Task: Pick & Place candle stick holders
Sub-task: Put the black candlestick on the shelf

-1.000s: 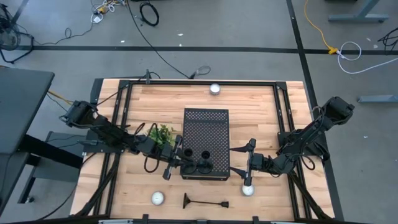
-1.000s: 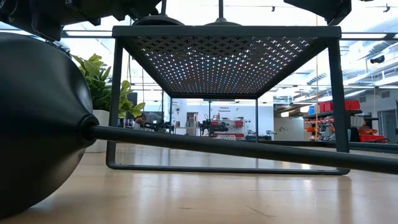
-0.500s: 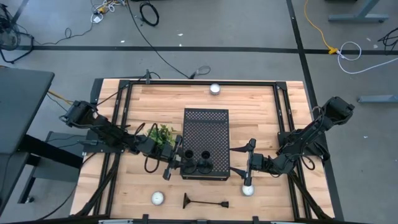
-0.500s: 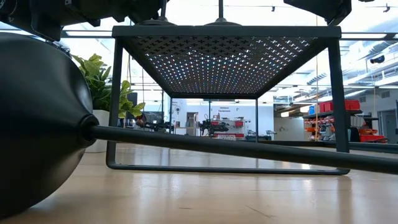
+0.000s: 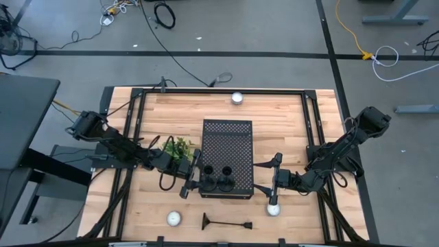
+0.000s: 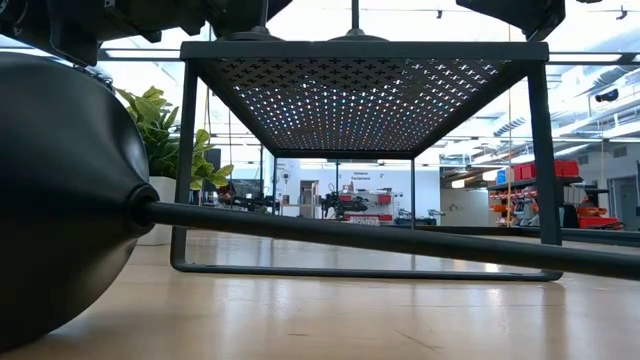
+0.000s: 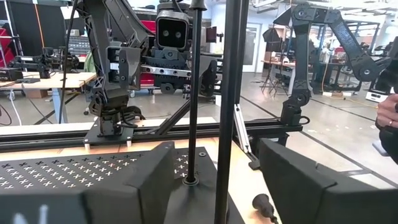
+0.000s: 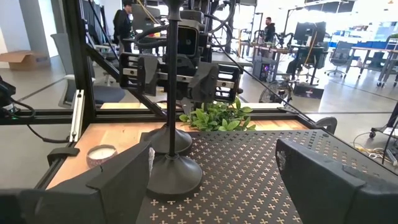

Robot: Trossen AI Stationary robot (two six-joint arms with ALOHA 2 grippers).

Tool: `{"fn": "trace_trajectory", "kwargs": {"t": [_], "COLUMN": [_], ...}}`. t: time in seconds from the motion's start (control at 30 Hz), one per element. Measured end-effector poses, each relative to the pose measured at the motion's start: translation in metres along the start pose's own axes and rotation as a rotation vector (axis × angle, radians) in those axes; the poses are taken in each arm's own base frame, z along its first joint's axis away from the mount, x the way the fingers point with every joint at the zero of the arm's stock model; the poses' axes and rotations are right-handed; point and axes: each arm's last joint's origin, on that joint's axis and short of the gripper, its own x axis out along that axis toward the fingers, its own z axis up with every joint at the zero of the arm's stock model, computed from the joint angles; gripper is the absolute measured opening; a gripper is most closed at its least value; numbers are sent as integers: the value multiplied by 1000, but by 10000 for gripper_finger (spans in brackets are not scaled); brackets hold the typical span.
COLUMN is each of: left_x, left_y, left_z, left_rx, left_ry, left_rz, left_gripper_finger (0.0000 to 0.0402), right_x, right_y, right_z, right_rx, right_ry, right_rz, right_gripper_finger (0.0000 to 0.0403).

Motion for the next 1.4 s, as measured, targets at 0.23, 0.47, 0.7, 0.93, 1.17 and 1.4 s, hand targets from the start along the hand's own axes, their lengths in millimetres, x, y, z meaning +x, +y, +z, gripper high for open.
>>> {"fn": "trace_trajectory", "kwargs": {"t": [0.23, 0.47, 0.7, 0.93, 1.17, 1.4], "left_x": [0, -2, -15, -37, -48, -53], "left_y": [0, 0, -3, -9, -15, -33], "left_z": [0, 2, 17, 36, 37, 34], "left_rx": [-6, -16, -31, -21, -74, -129], "left_ry": [-1, 24, 113, 202, 278, 318], "left_rz": [-9, -10, -18, -29, -30, -129], "left_gripper_finger": [255, 257, 257, 257, 257, 257], "right_x": [0, 0, -1, -2, -3, -3], "right_y": [0, 3, 9, 10, 11, 12], "right_z": [0, 0, 0, 5, 9, 9], "right_rx": [0, 27, 18, 66, 157, 214], "right_ry": [0, -2, -2, -44, -66, -52], "right_rz": [1, 116, 301, 375, 433, 445], "right_gripper_finger": [339, 339, 339, 339, 339, 339]}}
